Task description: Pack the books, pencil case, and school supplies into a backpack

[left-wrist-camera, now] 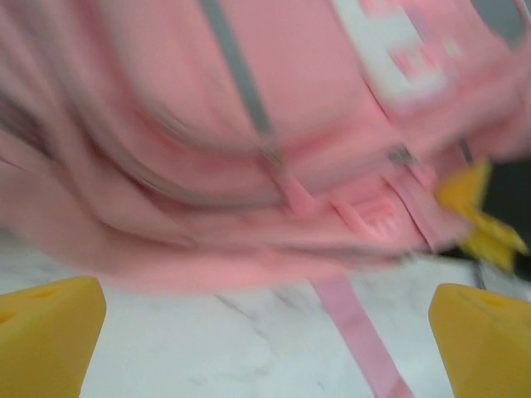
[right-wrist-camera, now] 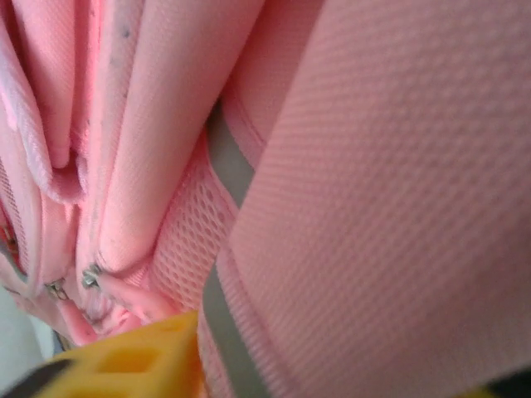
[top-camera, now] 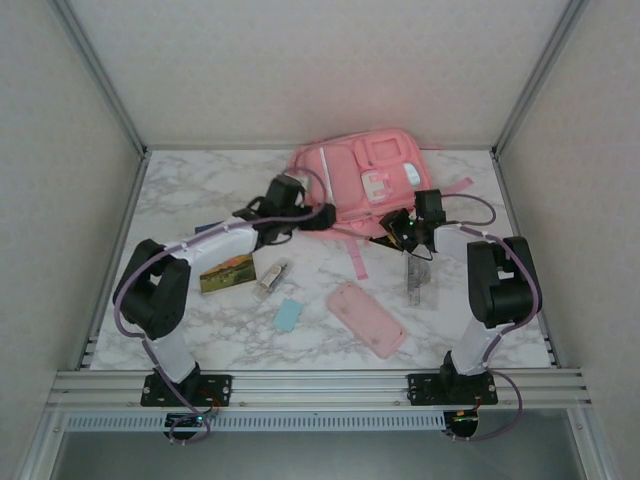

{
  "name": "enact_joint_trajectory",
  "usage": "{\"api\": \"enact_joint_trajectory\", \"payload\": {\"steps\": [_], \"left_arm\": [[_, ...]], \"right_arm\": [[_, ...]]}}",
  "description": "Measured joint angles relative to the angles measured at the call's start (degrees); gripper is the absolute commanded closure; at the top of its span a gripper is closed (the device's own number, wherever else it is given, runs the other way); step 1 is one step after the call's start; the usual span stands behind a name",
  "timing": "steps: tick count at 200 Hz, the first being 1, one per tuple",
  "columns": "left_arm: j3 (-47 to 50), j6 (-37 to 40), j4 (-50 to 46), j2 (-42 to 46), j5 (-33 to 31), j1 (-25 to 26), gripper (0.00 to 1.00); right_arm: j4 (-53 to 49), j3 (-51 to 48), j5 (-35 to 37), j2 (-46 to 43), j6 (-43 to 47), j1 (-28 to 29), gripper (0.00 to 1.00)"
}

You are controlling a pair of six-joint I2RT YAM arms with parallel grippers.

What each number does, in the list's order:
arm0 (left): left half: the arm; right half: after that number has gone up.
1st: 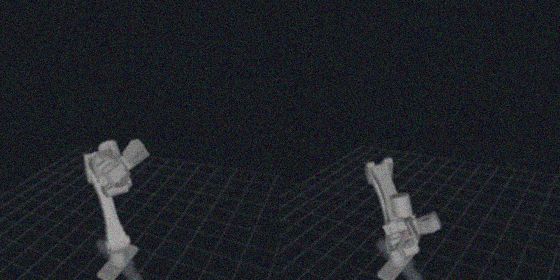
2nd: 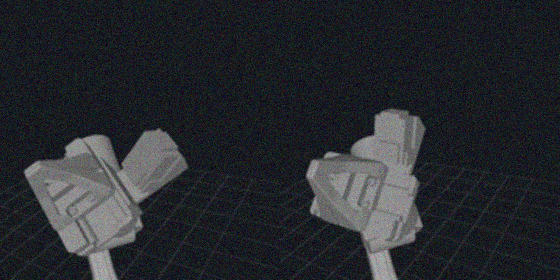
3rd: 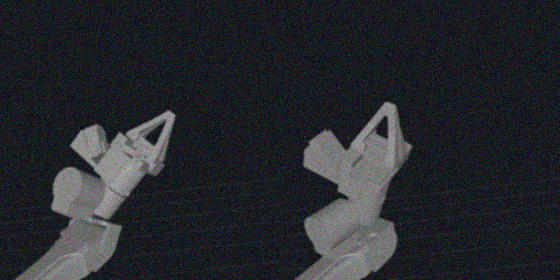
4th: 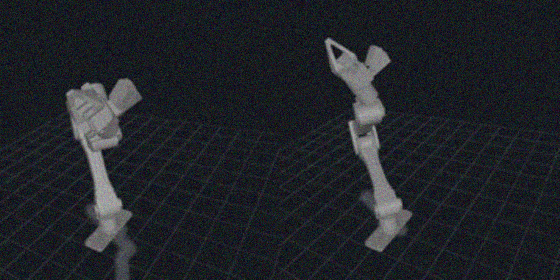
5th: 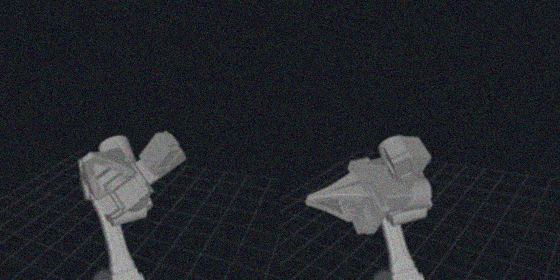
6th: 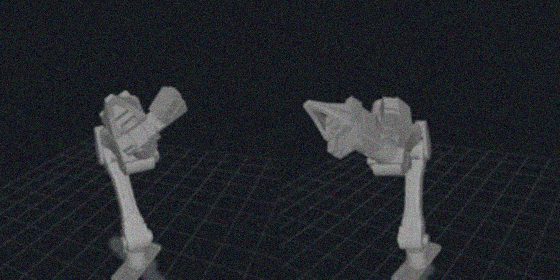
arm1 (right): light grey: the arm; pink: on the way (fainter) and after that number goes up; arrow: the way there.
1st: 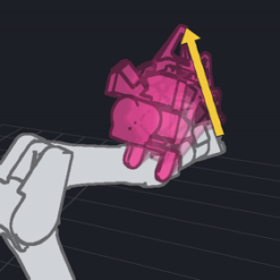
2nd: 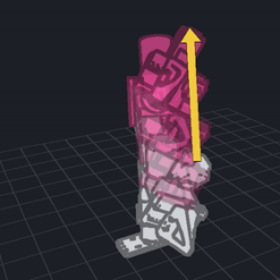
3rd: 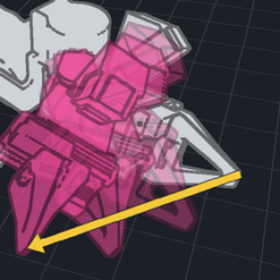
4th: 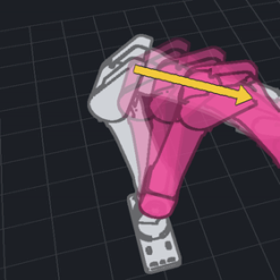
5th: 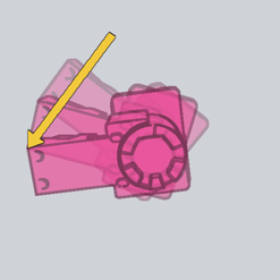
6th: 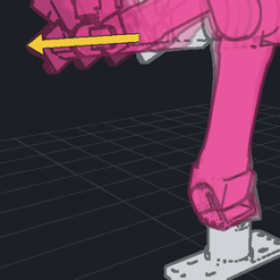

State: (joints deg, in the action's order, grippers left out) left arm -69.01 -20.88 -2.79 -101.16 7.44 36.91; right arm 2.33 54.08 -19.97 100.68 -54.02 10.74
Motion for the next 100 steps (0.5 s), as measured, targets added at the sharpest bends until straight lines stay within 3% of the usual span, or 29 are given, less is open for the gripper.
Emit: {"api": "enact_joint_trajectory", "payload": {"steps": [48,100], "left_arm": [[-1.49,1.81,2.91,-7.89,5.42,5.31,0.01],[-7.37,3.78,5.62,-14.56,4.37,7.13,0.15]], "right_arm": [[3.76,-0.15,-2.80,-0.44,-3.78,-0.11,1.00],[4.31,-1.18,-3.39,-6.73,-8.39,0.15,1.00]]}}
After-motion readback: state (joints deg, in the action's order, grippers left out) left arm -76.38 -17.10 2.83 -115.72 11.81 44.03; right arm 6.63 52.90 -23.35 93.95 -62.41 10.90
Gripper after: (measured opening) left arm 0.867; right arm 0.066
